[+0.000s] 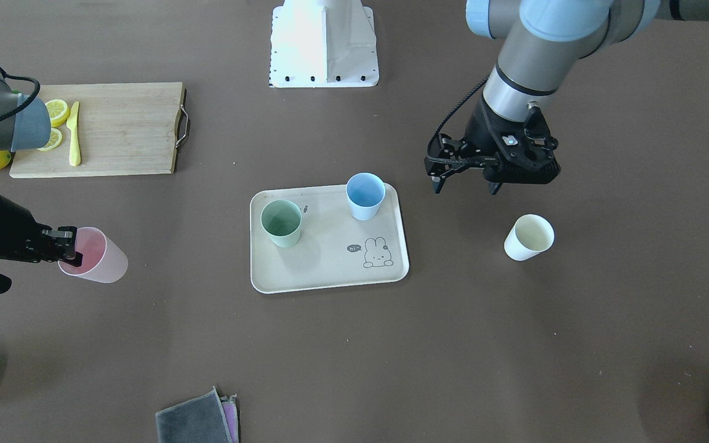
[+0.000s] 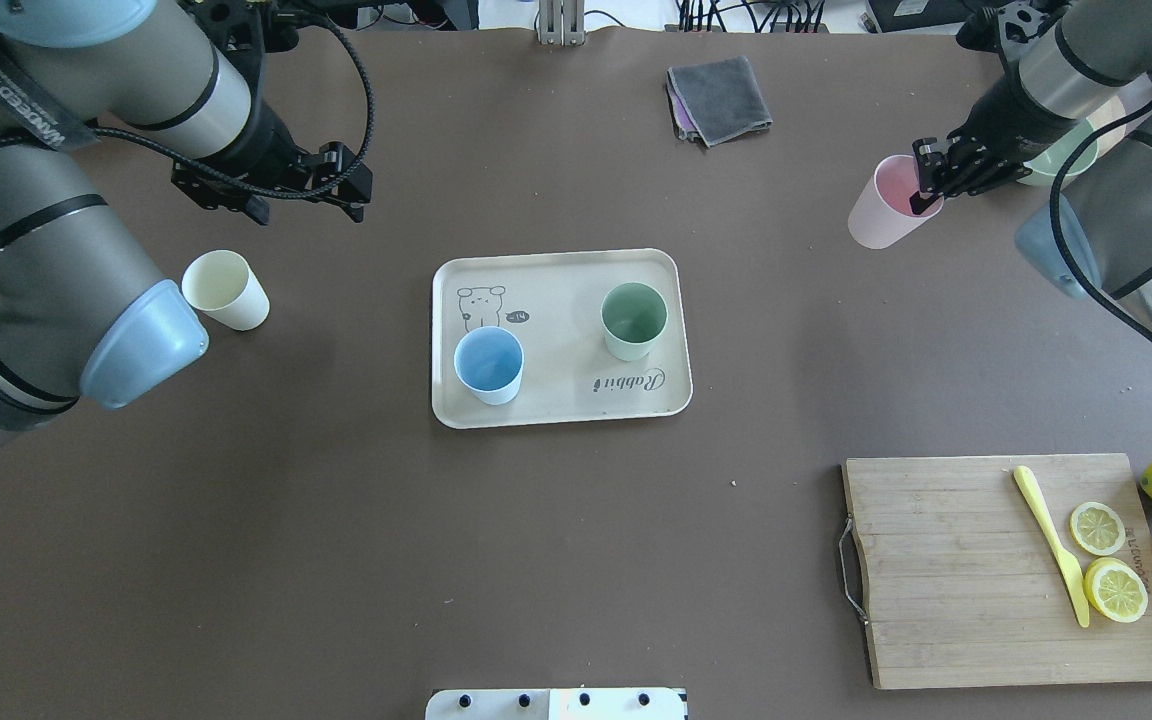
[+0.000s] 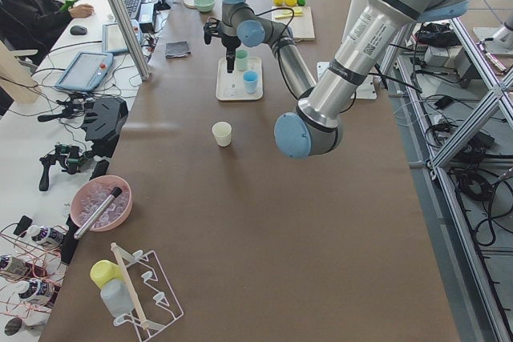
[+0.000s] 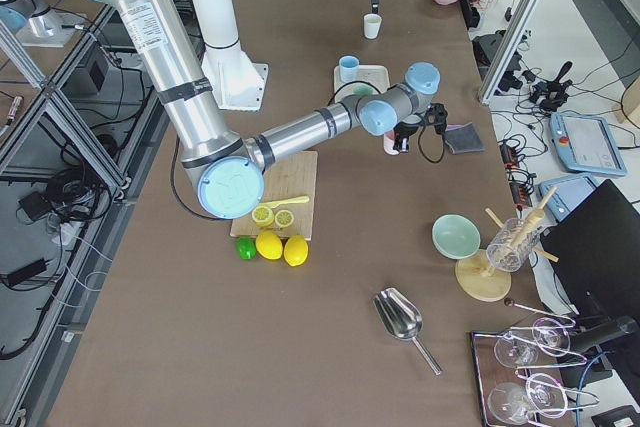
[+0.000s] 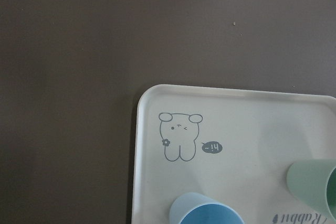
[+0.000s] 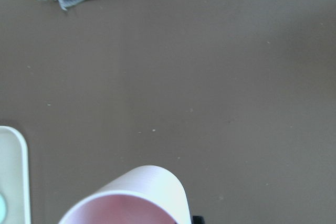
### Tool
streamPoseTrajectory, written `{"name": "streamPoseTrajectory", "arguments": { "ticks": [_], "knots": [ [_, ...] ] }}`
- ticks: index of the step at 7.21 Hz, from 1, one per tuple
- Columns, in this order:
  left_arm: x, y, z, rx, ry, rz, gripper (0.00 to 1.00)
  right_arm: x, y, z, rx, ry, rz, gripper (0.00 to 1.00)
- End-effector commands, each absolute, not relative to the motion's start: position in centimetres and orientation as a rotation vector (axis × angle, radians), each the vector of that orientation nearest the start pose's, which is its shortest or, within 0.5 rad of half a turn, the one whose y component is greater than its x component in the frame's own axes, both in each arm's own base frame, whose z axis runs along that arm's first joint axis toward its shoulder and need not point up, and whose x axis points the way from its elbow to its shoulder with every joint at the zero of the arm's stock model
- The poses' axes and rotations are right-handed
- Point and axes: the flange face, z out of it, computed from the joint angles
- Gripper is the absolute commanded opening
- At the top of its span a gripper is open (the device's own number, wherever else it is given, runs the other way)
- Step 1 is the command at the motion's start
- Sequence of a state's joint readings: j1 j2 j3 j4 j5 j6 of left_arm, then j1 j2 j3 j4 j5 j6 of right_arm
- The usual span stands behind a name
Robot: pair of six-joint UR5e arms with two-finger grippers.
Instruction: Place all cups on tray
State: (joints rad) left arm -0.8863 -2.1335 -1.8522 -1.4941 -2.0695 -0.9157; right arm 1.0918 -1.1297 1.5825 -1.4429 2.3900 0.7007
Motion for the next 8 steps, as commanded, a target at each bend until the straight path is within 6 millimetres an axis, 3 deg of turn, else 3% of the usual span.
{"name": "streamPoseTrajectory", "arguments": {
  "ticks": [1, 2, 3, 6, 8],
  "knots": [
    [29.2, -54.9, 30.3, 0.238, 0.825, 0.054, 0.97, -28.4, -59.8, 29.3, -0.025, -0.990, 0.050, 0.00],
    [29.5, -55.9, 34.1, 0.270, 0.853, 0.053, 0.97, -32.0, -59.0, 26.2, -0.021, -0.985, 0.071, 0.00],
    [29.8, -56.8, 36.9, 0.290, 0.866, 0.054, 0.97, -34.8, -58.2, 24.9, -0.007, -0.965, 0.081, 0.00],
    [28.3, -55.7, 42.4, 0.292, 0.858, 0.054, 0.97, -38.9, -57.1, 22.9, 0.017, -0.942, 0.068, 0.00],
    [28.5, -55.7, 44.9, 0.264, 0.843, 0.042, 0.97, -39.7, -57.3, 22.6, 0.012, -0.939, 0.085, 0.00]
  ]
}}
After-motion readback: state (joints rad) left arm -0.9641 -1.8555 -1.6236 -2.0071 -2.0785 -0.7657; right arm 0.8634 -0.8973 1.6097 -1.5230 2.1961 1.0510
